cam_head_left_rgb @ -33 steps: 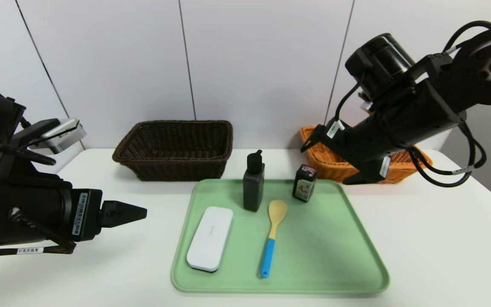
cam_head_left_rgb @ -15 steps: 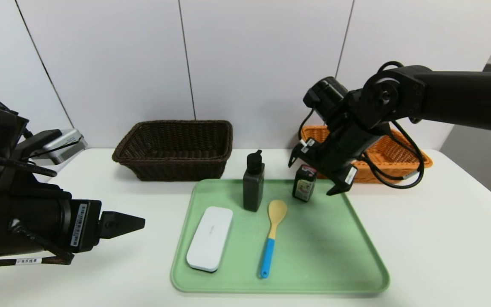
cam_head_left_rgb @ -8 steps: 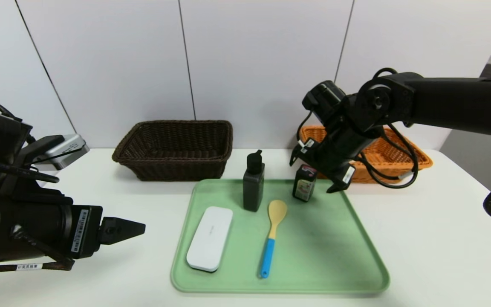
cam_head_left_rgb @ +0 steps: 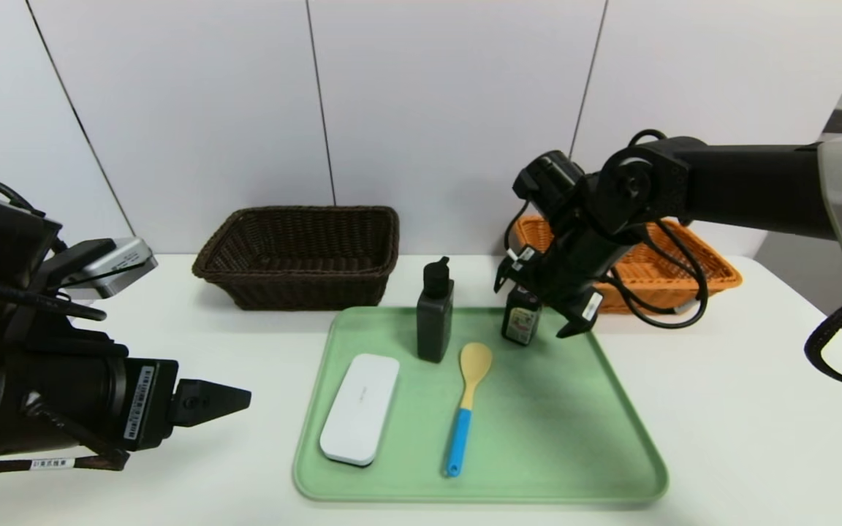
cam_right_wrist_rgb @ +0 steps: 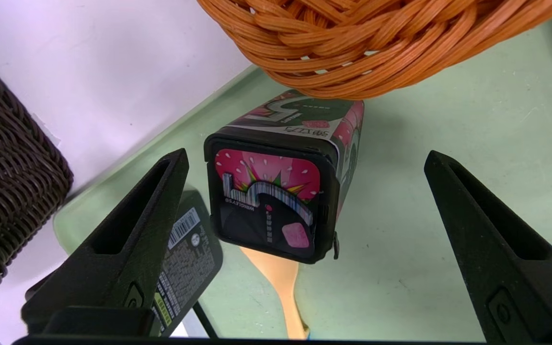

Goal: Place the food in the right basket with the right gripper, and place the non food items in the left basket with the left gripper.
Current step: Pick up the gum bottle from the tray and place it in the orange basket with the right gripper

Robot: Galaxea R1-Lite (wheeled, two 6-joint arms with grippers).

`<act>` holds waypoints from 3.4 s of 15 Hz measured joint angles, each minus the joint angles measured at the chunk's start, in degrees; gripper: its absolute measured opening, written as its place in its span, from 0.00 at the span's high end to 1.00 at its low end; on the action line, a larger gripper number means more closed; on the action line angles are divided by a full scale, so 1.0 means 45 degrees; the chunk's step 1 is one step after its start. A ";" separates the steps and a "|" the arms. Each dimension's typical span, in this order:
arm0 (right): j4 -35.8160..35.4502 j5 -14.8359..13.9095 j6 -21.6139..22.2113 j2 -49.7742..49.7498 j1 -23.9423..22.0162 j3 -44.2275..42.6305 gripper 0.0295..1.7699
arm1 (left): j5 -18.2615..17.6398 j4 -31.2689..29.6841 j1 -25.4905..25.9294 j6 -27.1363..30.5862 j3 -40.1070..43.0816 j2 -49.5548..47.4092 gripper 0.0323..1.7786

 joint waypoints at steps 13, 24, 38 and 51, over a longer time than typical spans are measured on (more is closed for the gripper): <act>-0.0133 0.0024 -0.0152 0.0182 -0.0005 0.0000 0.56 | -0.0054 -0.0030 0.0000 -0.0024 0.0309 -0.0049 0.05; 0.1815 0.1888 -0.0534 -0.2262 0.0079 0.0022 0.56 | -0.0127 -0.0024 0.0005 -0.0122 0.0382 -0.0030 0.05; -0.2834 0.2102 -0.5478 -0.3806 -0.5104 0.0024 0.56 | -0.0157 -0.0295 0.0005 0.0019 0.0260 0.0133 0.05; -0.3839 -0.0515 -0.6480 0.0680 -0.5984 0.0022 0.56 | -0.0133 -0.0913 0.0024 -0.0005 0.0331 0.0379 0.05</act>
